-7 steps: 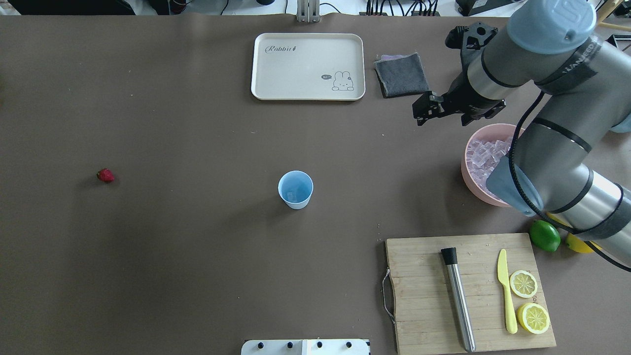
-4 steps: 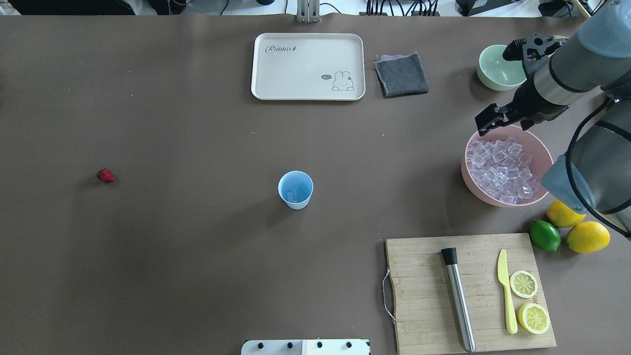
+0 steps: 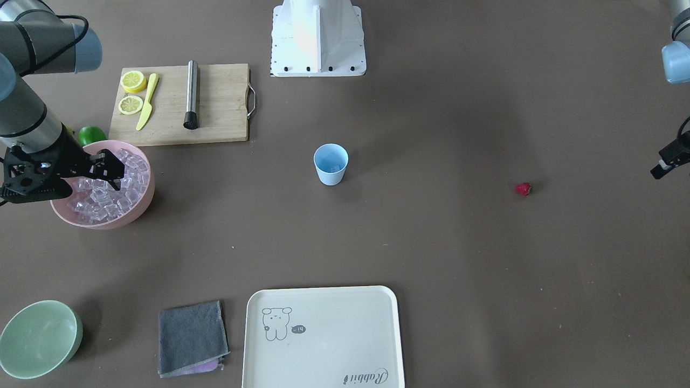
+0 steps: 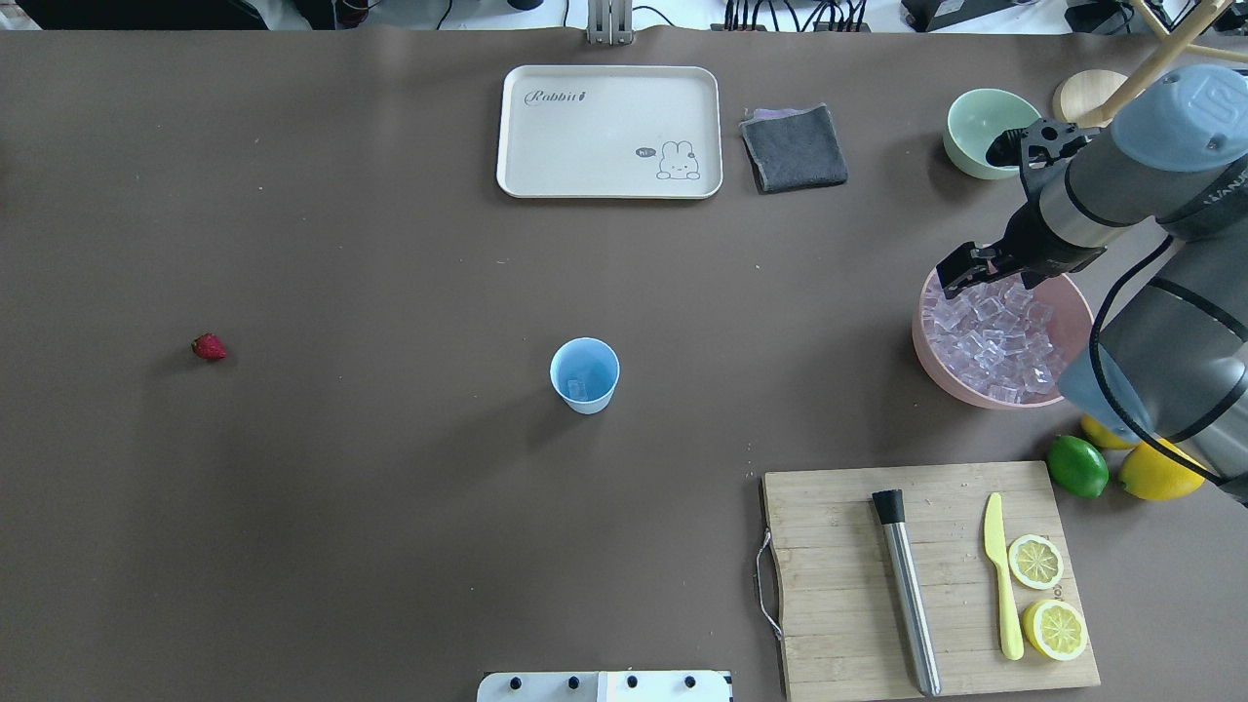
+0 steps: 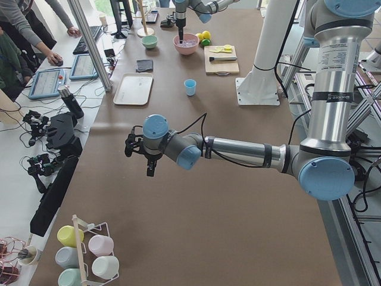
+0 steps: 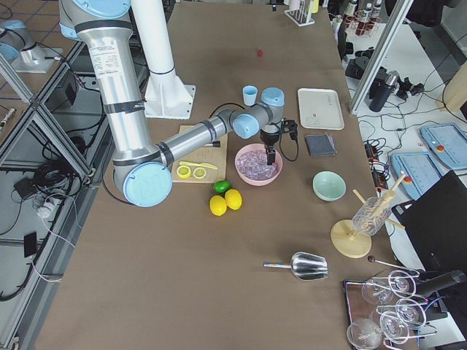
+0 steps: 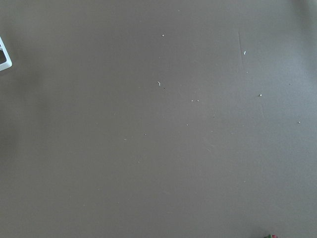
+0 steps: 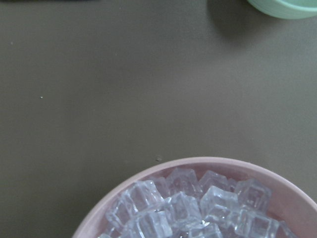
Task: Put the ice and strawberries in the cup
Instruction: 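Return the right gripper over the pink bowl of ice, then lower the right gripper into the ice and grasp another cube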
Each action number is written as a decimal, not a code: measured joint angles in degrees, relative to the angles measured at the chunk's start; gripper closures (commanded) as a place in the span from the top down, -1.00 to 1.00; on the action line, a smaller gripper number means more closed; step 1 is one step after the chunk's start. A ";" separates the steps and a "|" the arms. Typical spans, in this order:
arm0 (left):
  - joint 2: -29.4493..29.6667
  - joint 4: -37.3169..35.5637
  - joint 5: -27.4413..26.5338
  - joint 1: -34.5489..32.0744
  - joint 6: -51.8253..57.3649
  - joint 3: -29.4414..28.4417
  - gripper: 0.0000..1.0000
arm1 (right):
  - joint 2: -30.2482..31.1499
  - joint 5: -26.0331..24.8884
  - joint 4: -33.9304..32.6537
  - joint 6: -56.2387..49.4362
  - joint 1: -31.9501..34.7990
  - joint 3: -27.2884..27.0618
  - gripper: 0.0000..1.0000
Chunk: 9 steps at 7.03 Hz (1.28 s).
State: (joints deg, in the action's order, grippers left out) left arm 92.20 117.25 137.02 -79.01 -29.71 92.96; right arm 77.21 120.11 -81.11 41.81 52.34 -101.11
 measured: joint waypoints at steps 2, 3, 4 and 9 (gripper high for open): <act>0.00 0.01 0.01 0.00 0.02 -0.05 0.94 | 0.27 0.09 1.74 1.46 -0.95 0.37 1.00; 0.00 0.05 0.05 0.00 0.06 -0.10 0.94 | 1.12 0.25 1.91 1.57 -1.04 -0.20 1.00; 0.00 0.07 0.07 0.00 0.08 -0.13 0.94 | 2.57 0.46 1.97 1.60 -1.15 -1.40 1.00; 0.00 0.08 0.09 0.00 0.32 -0.13 0.94 | 5.84 -0.52 2.00 1.69 -4.24 -3.59 0.84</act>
State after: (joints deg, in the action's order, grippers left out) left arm 92.20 117.33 137.11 -79.01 -29.38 92.82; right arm 83.05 119.59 -79.10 43.50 48.10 -104.70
